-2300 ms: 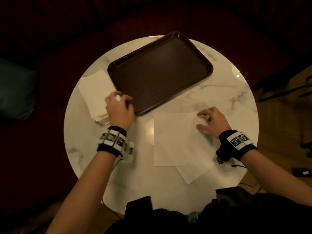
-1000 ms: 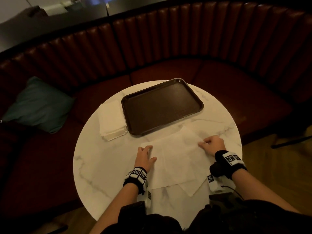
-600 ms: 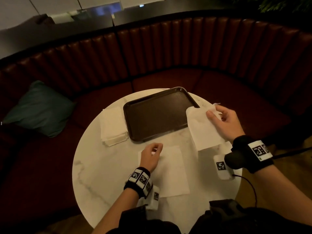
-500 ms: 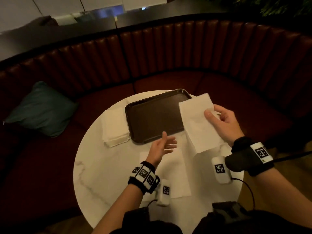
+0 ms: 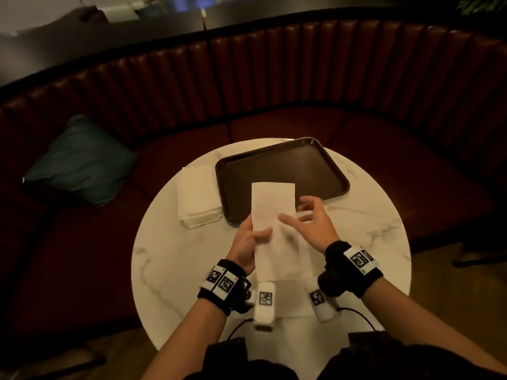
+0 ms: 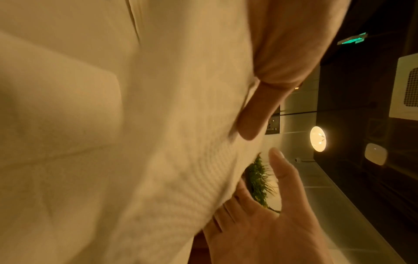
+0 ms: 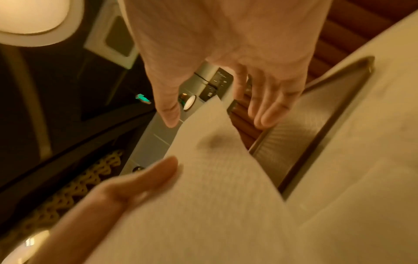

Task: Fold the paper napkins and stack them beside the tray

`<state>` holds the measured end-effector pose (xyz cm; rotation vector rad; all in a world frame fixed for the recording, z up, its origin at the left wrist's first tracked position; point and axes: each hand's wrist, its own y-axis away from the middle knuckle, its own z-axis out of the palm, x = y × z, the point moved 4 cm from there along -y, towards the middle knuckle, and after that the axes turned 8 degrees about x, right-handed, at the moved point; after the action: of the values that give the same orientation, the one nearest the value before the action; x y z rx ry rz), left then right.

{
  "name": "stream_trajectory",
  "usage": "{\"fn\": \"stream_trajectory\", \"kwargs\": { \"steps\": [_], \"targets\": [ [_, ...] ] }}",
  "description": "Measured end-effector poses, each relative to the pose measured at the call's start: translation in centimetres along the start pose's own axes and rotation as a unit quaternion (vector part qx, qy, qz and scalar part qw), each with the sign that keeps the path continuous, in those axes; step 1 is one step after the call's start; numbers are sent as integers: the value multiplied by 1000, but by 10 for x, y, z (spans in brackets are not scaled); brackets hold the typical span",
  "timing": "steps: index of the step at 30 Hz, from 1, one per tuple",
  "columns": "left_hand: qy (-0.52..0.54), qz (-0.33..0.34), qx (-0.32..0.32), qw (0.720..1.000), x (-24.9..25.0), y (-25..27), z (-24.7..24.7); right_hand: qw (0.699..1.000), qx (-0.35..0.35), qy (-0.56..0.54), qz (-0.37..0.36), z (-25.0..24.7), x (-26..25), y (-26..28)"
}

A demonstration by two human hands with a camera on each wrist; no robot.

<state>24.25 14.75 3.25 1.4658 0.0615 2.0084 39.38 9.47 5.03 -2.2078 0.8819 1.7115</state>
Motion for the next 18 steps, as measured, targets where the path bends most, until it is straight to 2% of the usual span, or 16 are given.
{"fn": "stream_trajectory", "kwargs": {
  "steps": [2,5,10,15,18],
  "targets": [
    [-25,6,5,1000,6,3,-14,996,-59,-37,58,19,-2,-12],
    [-51,18,25,998,15,2,-41,989,-118,-66,53,51,-16,-27],
    [-98,17,108,989,37,-4,-101,991,-131,-36,12,112,-48,-73],
    [-160,87,193,964,75,-23,-152,990,-135,13,-35,179,-89,-131],
    [-185,98,237,949,93,-58,-182,989,-127,50,-61,215,-96,-159]
  ]
}}
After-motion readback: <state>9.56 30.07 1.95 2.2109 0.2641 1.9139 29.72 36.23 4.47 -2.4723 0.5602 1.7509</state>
